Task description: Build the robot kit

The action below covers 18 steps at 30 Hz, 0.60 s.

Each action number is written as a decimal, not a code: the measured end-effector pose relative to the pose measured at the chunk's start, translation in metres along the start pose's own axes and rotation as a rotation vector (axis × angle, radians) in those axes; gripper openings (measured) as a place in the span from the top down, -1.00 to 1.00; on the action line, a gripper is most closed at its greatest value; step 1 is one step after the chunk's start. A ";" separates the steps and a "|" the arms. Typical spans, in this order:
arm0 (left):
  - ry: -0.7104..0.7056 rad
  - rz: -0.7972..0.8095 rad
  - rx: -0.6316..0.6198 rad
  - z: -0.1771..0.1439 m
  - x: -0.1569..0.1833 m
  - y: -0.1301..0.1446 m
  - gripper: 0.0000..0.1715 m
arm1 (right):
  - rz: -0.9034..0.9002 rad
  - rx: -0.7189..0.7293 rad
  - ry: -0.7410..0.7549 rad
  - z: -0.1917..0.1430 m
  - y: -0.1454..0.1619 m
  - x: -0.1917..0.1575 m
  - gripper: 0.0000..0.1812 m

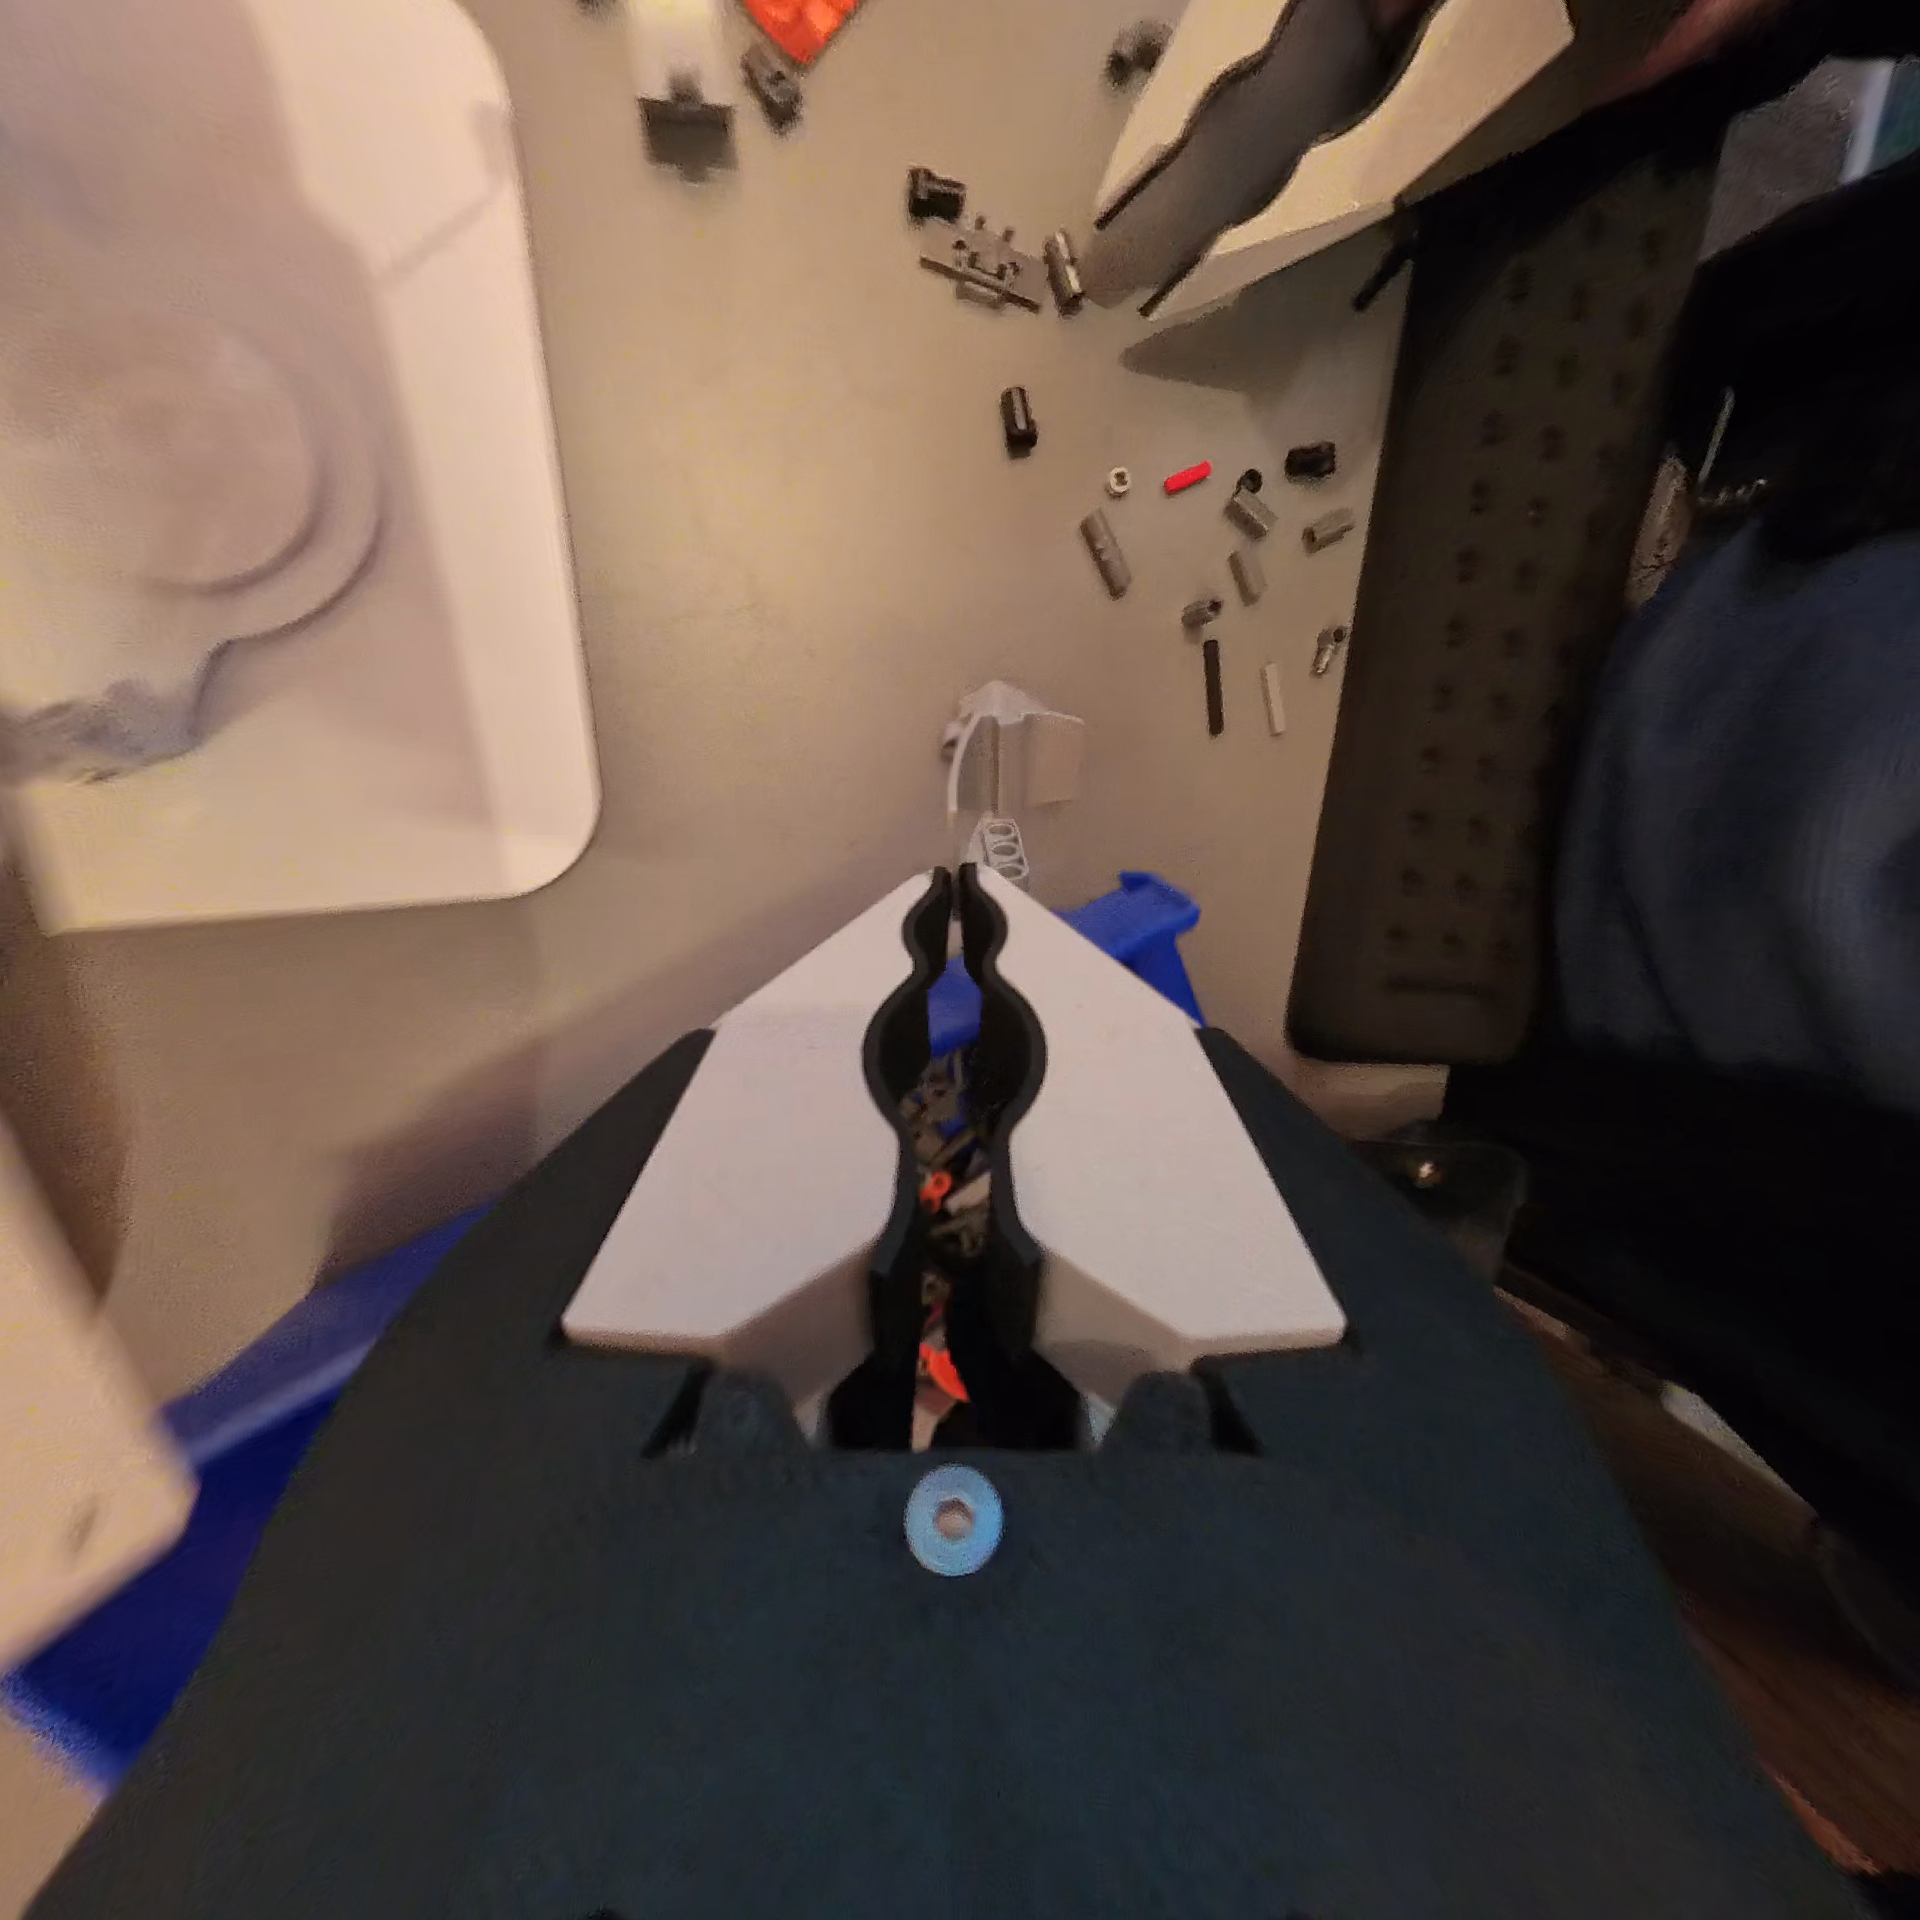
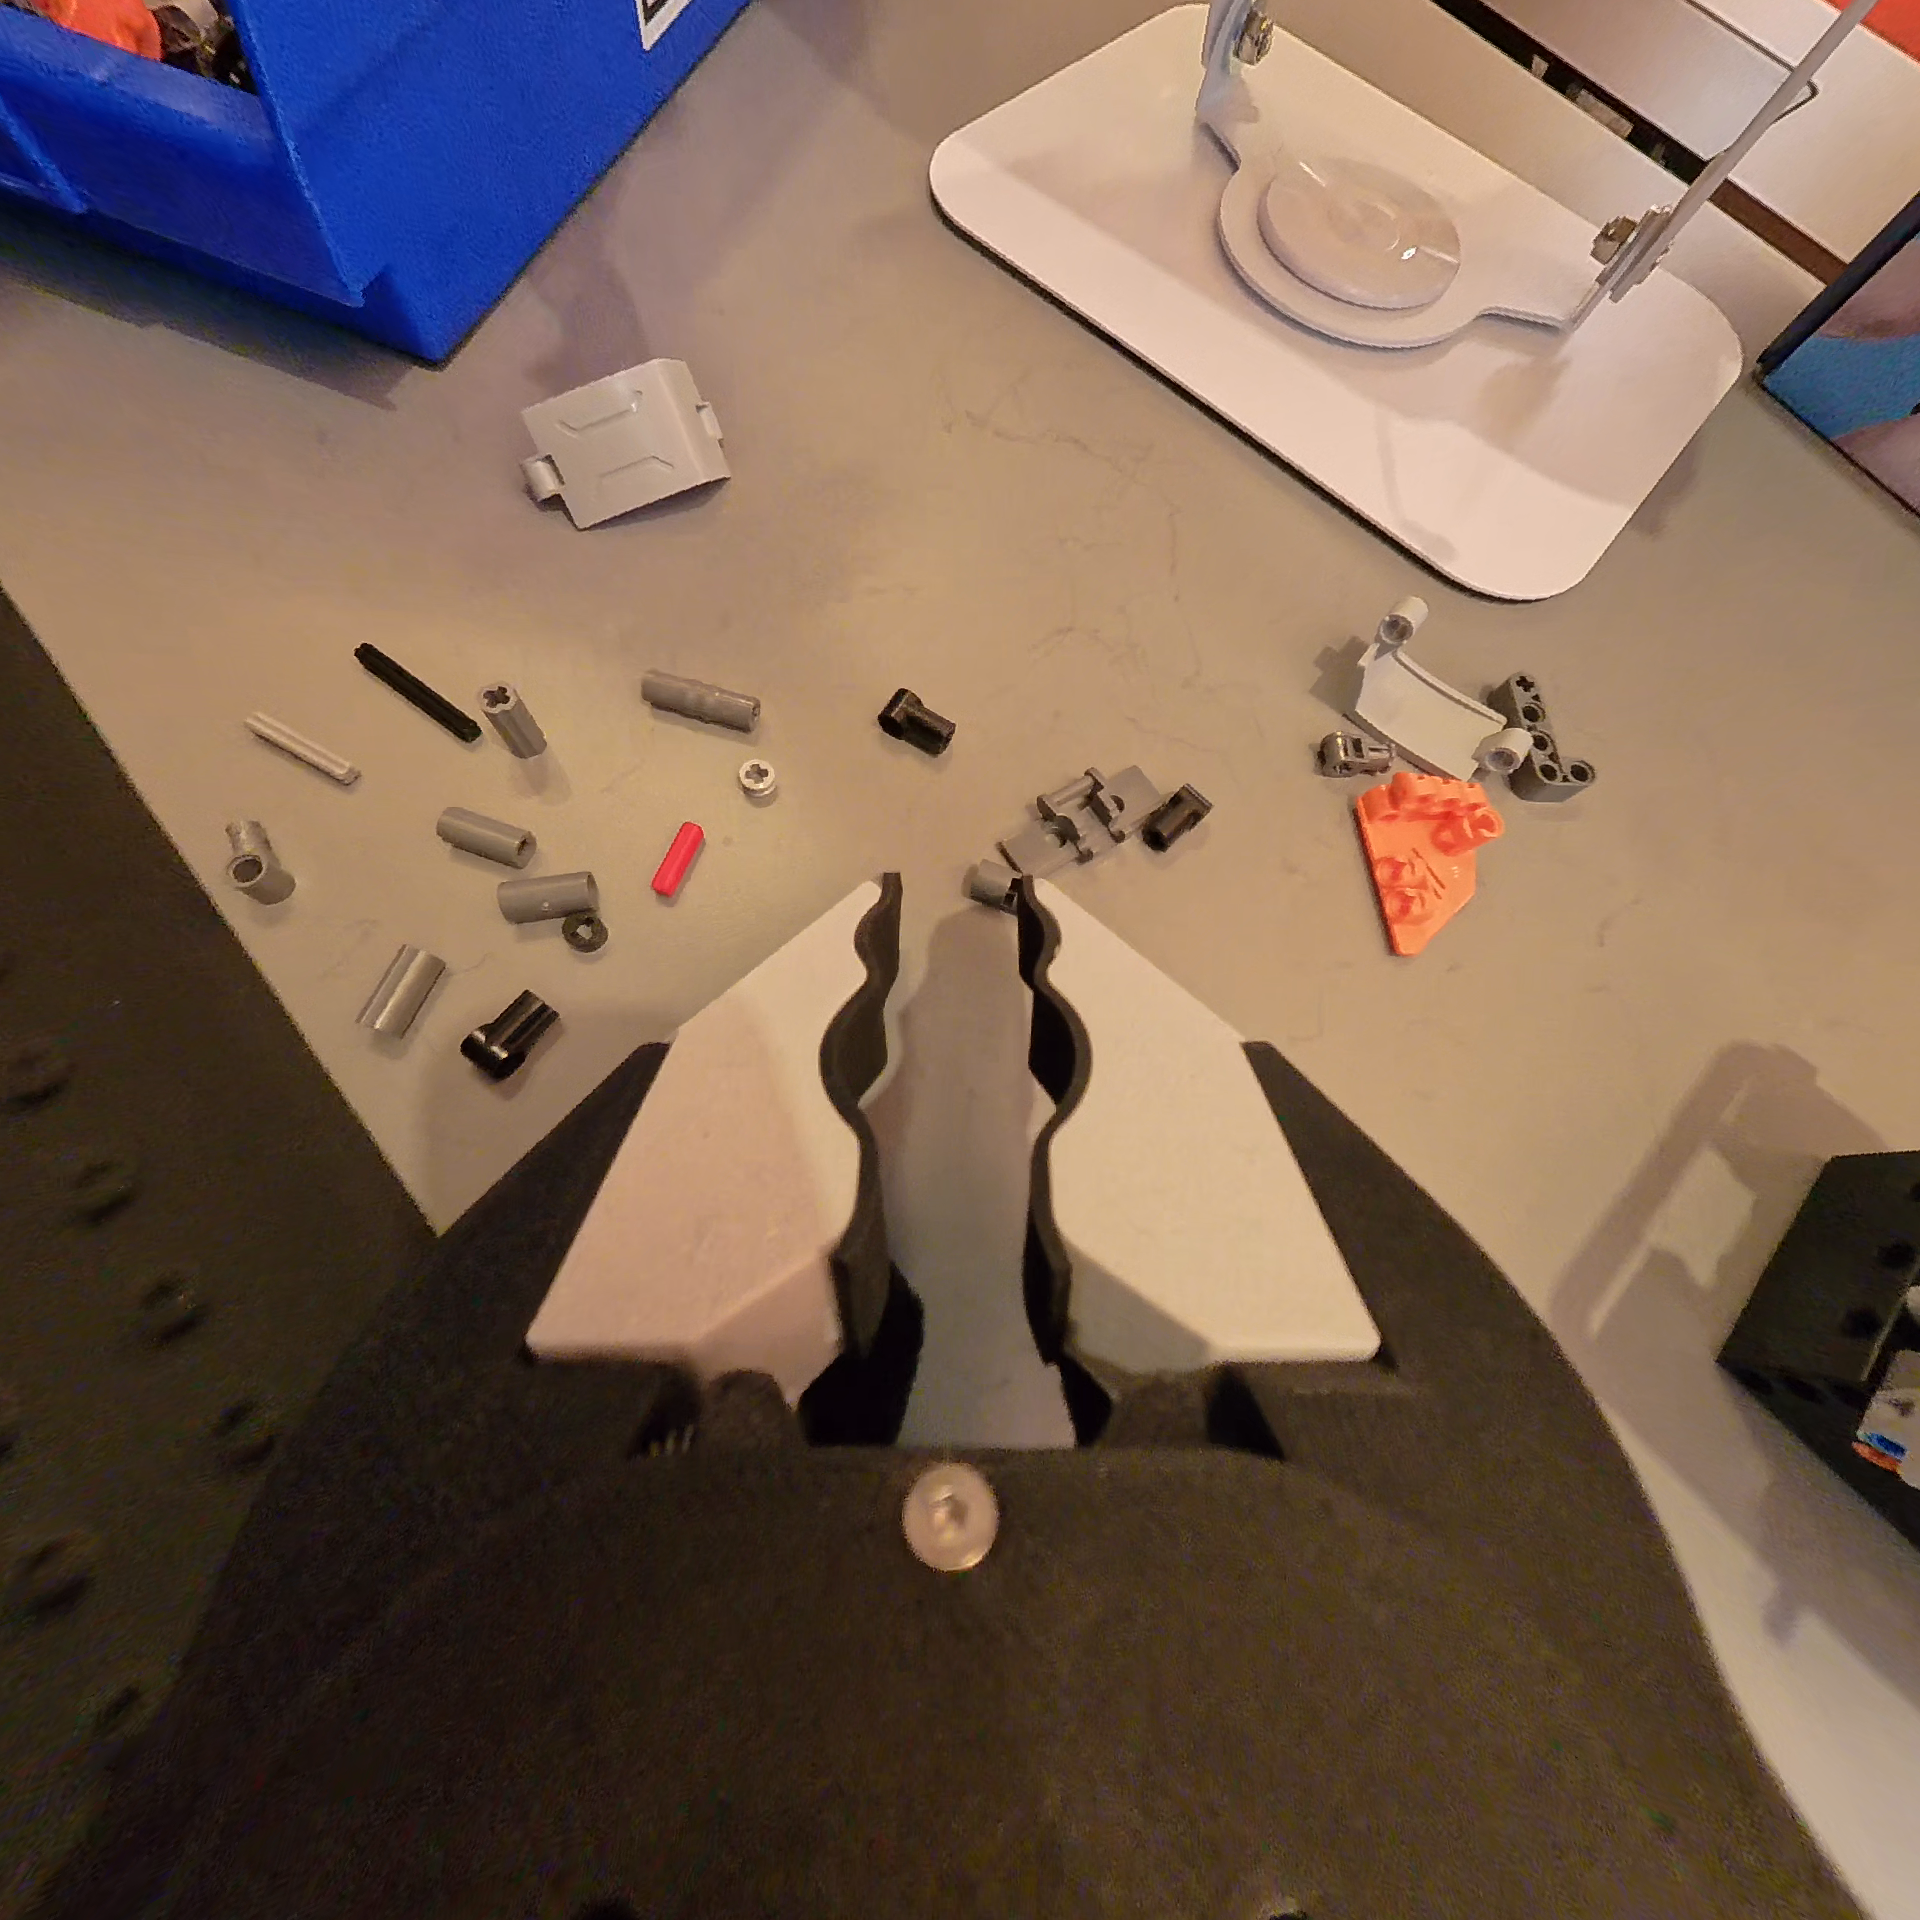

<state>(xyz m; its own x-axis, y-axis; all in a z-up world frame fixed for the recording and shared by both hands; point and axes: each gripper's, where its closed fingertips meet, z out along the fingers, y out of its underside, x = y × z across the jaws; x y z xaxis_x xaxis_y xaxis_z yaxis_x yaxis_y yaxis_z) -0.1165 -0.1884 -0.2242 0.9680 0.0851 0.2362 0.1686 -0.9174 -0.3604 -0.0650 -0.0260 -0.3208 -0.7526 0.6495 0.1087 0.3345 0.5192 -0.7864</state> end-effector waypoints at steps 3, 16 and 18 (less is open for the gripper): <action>0.039 -0.002 -0.079 0.040 -0.003 -0.014 1.00 | -0.004 0.008 0.000 -0.001 -0.001 0.000 0.78; -0.064 -0.048 -0.149 0.089 -0.009 -0.026 0.87 | -0.003 0.025 -0.008 -0.003 -0.003 -0.001 0.78; -0.078 -0.053 -0.116 0.066 -0.006 -0.021 0.89 | 0.000 0.030 -0.009 -0.003 -0.004 -0.001 0.78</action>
<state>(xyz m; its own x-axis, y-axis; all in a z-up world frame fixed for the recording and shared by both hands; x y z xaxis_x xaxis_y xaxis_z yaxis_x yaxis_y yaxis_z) -0.1138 -0.1445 -0.2776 0.9705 0.1606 0.1799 0.2019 -0.9491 -0.2419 -0.0637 -0.0270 -0.3159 -0.7574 0.6448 0.1031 0.3179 0.5020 -0.8043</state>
